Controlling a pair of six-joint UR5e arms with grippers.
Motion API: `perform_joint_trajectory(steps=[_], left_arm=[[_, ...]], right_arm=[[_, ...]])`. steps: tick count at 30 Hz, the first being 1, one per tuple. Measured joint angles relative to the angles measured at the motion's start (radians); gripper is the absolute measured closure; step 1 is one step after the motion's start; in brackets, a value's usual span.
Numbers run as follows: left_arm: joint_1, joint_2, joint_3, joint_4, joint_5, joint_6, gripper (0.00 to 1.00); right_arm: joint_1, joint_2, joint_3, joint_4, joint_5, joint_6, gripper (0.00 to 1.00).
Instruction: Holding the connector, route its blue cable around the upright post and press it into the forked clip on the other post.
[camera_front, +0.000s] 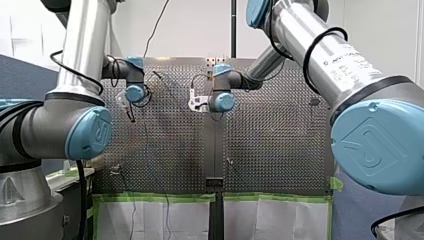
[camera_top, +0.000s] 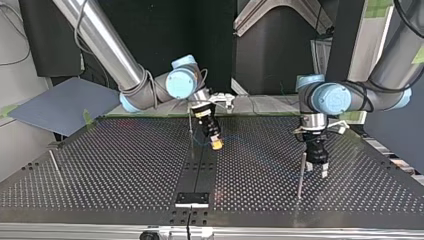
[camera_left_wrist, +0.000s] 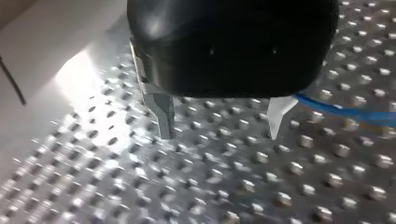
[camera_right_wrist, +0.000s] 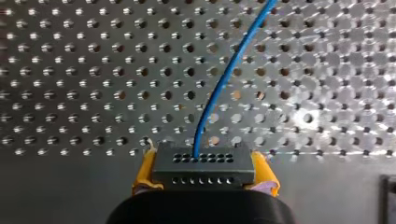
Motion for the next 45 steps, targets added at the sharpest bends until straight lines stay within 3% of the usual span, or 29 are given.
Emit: perform_joint_trajectory(steps=[8,14,20,29,34,45], left_arm=[[-0.003,-0.026,0.0,0.0,0.0,0.0,0.0],[-0.004,-0.026,0.0,0.0,-0.001,0.0,0.0],[-0.007,-0.027,-0.001,0.0,-0.001,0.001,0.0],[-0.009,-0.027,-0.001,0.001,-0.002,0.001,0.0],[-0.01,-0.027,-0.001,0.001,-0.002,0.001,0.0],[-0.01,-0.027,-0.001,0.0,-0.002,0.001,0.0]], right_arm=[[0.003,0.004,0.069,-0.069,0.016,-0.001,1.0],[0.008,0.014,0.123,-0.123,0.046,0.0,1.0],[0.02,0.059,0.175,-0.174,0.077,-0.012,1.0],[0.032,0.143,0.259,-0.251,0.156,-0.013,1.0],[0.026,0.192,0.285,-0.273,0.192,-0.013,1.0],[-0.003,0.29,0.289,-0.351,0.262,-0.006,1.0]])
